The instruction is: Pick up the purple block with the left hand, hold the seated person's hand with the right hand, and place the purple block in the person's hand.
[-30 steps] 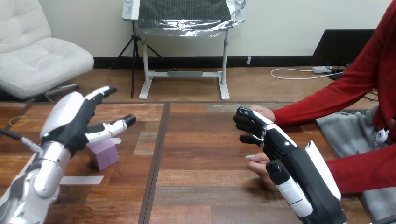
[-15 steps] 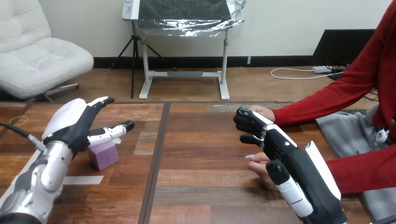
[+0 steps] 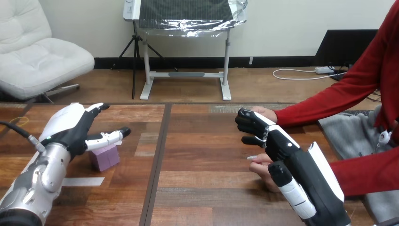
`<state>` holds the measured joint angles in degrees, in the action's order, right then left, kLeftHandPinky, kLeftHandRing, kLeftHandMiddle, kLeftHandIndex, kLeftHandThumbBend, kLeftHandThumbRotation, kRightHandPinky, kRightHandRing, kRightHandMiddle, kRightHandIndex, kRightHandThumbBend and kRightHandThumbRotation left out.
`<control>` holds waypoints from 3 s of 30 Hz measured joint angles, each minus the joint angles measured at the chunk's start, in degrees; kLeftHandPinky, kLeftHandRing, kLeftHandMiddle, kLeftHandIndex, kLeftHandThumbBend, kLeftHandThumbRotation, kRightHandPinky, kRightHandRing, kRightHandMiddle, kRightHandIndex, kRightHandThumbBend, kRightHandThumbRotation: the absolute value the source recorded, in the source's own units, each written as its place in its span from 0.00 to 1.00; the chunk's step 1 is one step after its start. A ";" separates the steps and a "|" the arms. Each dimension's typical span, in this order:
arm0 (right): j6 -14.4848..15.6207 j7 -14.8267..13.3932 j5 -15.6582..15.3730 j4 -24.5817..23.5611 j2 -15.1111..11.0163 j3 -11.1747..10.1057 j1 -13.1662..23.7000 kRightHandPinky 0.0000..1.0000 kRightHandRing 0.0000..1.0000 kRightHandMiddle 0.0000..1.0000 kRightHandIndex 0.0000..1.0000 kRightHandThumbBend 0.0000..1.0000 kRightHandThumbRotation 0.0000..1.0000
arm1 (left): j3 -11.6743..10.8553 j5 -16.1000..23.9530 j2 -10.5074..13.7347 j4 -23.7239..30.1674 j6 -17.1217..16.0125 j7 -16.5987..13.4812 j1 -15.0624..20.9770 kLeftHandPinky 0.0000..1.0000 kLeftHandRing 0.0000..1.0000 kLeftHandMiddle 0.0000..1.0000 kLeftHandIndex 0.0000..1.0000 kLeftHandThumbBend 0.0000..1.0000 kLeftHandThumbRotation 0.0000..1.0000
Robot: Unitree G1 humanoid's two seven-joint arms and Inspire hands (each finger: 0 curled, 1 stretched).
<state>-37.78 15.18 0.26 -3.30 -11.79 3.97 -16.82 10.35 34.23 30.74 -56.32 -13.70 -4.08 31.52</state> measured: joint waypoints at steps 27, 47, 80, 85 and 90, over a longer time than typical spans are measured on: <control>0.00 0.61 0.71 -0.45 -0.76 -0.03 0.00 0.81 0.86 0.87 0.87 0.78 1.00 | 4.58 2.21 0.15 -5.21 3.81 -0.87 1.69 0.82 0.88 0.90 0.90 0.72 0.63; 0.00 0.64 1.09 -0.45 -1.73 -0.02 0.00 0.81 0.86 0.87 0.87 0.79 1.00 | 5.81 2.48 0.16 -5.14 9.99 2.47 2.48 0.66 0.78 0.82 0.82 0.87 0.39; -0.01 0.67 1.30 -0.69 -1.78 -0.02 0.01 0.80 0.86 0.86 0.87 0.81 1.00 | 7.94 2.31 -0.41 -5.14 14.64 1.86 3.69 0.50 0.64 0.69 0.67 0.82 0.07; 0.00 0.67 1.30 -0.80 -1.78 -0.02 0.01 0.80 0.86 0.86 0.87 0.81 1.00 | 7.94 2.14 -0.43 -5.12 14.64 1.76 3.76 0.51 0.65 0.69 0.66 0.81 0.07; 0.00 0.67 1.29 -0.82 -1.79 -0.02 0.01 0.80 0.86 0.86 0.87 0.82 1.00 | 7.94 2.00 -0.57 -5.10 14.72 1.26 3.75 0.51 0.64 0.69 0.66 0.82 0.07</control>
<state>-37.78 15.85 1.55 -4.11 -13.58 3.96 -16.81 18.29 36.22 30.17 -61.42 1.02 -2.83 35.28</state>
